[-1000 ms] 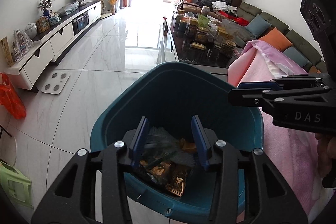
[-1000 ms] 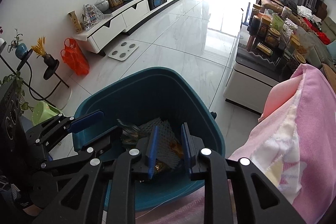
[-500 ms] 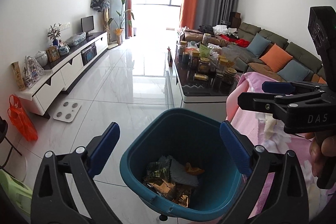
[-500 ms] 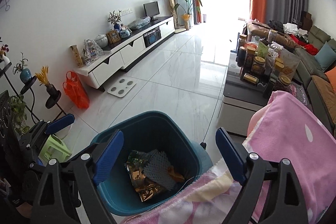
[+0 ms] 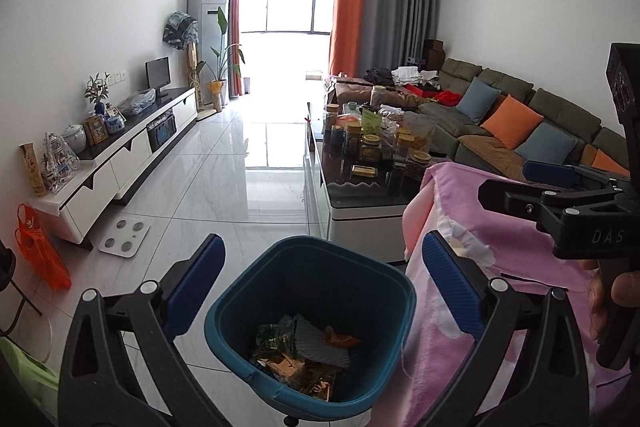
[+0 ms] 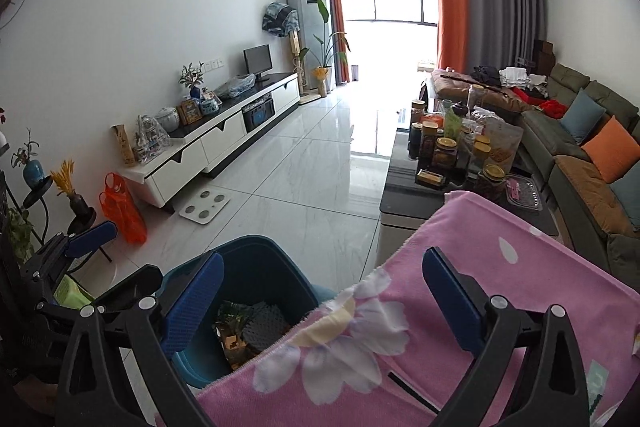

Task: Collect trash
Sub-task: 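Move both tools back over the table toward the tissue and wrapper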

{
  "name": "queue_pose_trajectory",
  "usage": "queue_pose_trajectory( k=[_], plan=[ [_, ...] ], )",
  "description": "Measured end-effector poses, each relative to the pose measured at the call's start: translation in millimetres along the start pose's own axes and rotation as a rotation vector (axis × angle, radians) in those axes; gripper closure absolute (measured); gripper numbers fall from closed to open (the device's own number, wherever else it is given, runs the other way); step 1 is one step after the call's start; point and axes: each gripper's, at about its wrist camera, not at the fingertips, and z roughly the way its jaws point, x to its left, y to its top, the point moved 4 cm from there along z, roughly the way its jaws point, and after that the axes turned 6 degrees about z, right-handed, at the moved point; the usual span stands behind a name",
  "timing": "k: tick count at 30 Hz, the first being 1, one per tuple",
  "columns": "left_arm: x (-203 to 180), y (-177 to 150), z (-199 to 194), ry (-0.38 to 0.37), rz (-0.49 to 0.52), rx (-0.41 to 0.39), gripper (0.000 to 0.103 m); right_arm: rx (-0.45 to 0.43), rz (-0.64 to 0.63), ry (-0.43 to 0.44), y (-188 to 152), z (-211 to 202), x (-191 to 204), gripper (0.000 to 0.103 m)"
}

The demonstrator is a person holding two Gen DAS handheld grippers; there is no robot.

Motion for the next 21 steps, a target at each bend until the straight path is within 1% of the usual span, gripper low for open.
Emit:
queue_pose_trajectory(
  k=[10, 18, 21],
  plan=[
    [-66, 21, -29, -0.109, 0.051, -0.053, 0.006, -0.106, 0.079, -0.095, -10, -63, -53, 0.007],
    [-121, 21, -44, -0.2, 0.093, -0.069, 0.006, -0.175, 0.12, -0.196, -36, -112, -82, 0.007],
    [-135, 18, -45, -0.235, 0.109, -0.064, 0.006, -0.201, 0.152, -0.222, -46, -129, -93, 0.007]
  ],
)
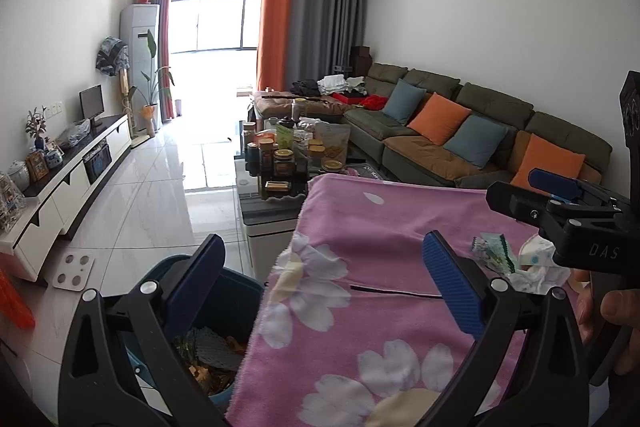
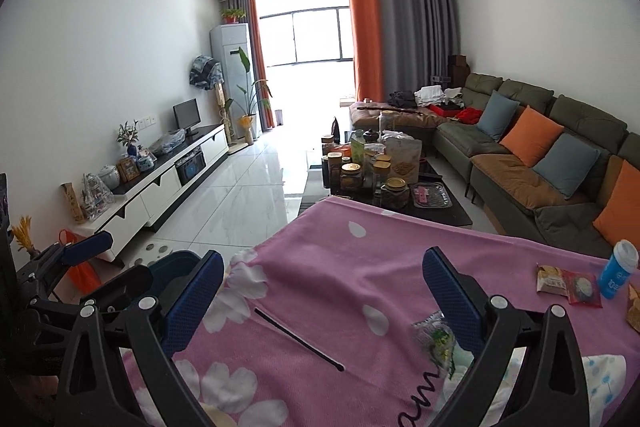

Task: Collect trash
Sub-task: 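Move both tools back over the table toward the tissue and wrapper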

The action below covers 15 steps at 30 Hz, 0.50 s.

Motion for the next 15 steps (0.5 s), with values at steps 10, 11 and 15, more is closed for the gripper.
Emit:
queue_pose_trajectory(
  k=[10, 11, 15],
  plan=[
    [-58, -15, 9, -0.108, 0.054, 0.026, 0.006, -0.039, 0.029, -0.136, -35, -48, -47, 0.007],
    [-63, -17, 10, -0.117, 0.061, 0.032, 0.006, -0.04, 0.04, -0.148, -41, -53, -53, 0.007],
    [-86, -24, 15, -0.16, 0.085, 0.047, 0.006, -0.026, 0.086, -0.208, -66, -71, -75, 0.007]
  ],
)
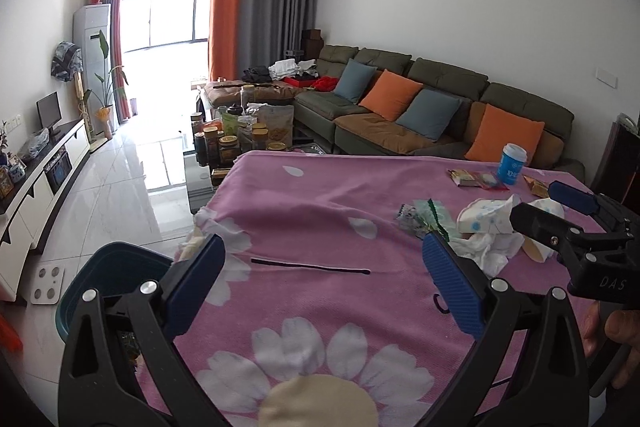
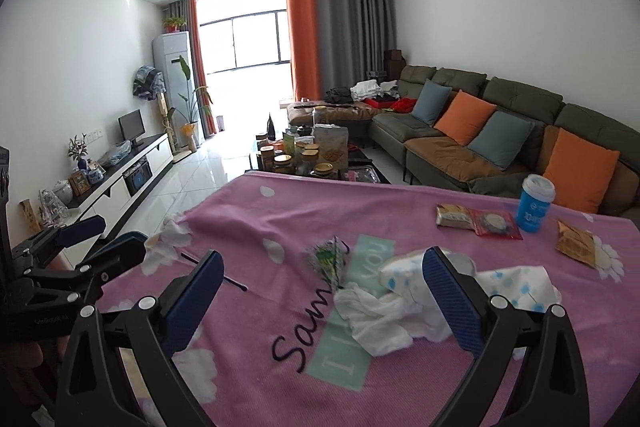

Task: Collect trash
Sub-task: 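Move both tools back over the table toward the tissue and wrapper, then grasp the white tissue with the right tool while the left tool grasps a green-printed plastic wrapper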

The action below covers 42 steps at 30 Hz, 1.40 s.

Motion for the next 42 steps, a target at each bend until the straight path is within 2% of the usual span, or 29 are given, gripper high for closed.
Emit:
queue_pose_trajectory(
  k=[9, 13, 19, 27, 39, 42],
  plan=[
    [-41, -9, 20, -0.086, 0.047, 0.045, 0.006, 0.046, 0.085, -0.108, -38, -18, -57, 0.007],
    [-58, -16, 31, -0.126, 0.073, 0.071, 0.006, 0.071, 0.114, -0.126, -48, -18, -70, 0.007],
    [-76, -11, 53, -0.157, 0.098, 0.085, 0.006, 0.105, 0.11, -0.12, -52, -5, -72, 0.007],
    [-88, 7, 101, -0.198, 0.101, 0.133, 0.006, 0.174, 0.111, -0.092, -50, 27, -72, 0.007],
    [-110, 9, 177, -0.277, 0.142, 0.269, 0.006, 0.263, 0.055, -0.096, -45, 63, -67, 0.007],
    [-112, 7, 193, -0.291, 0.132, 0.307, 0.006, 0.29, 0.053, -0.091, -44, 71, -68, 0.011]
  ],
)
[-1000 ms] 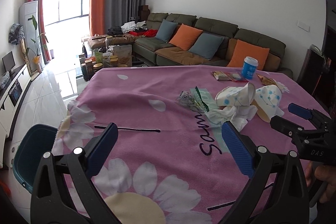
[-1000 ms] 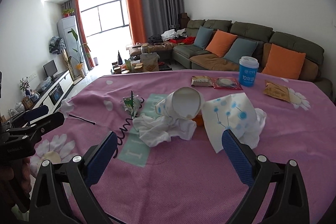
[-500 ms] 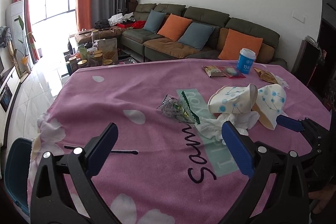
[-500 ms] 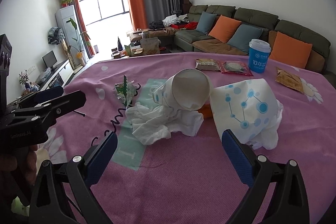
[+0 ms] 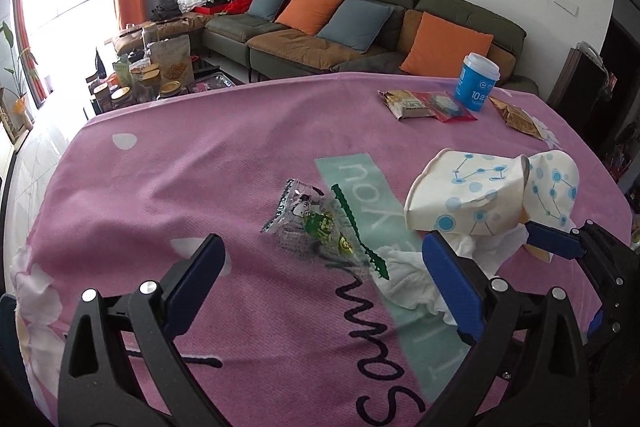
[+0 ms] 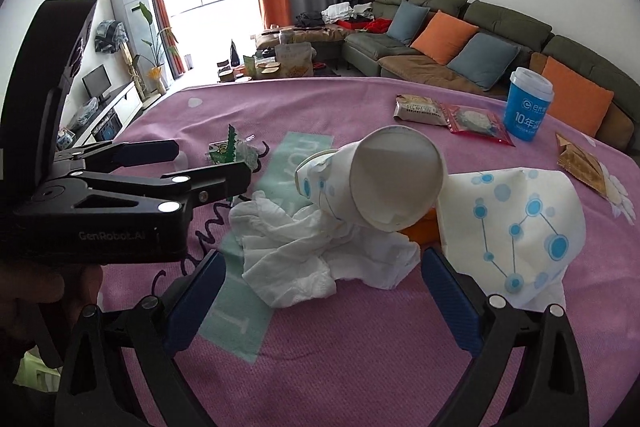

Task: Collect trash
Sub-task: 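Grasp the white tissue with the right tool while the left tool grasps a green-printed plastic wrapper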

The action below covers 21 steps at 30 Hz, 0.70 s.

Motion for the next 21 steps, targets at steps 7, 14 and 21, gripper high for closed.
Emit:
queue_pose_trajectory(
  k=[7, 14, 21],
  plan=[
    [12, 2, 30, -0.027, -0.051, 0.075, 0.007, 0.054, 0.01, 0.013, 2, 9, 3, 0.036],
    [12, -1, 29, -0.018, -0.038, 0.07, 0.035, 0.081, -0.002, 0.05, -1, 12, 7, 0.061],
    [13, -4, 22, -0.058, -0.042, 0.054, 0.083, 0.083, 0.023, 0.082, -5, 5, -1, 0.095]
  ],
)
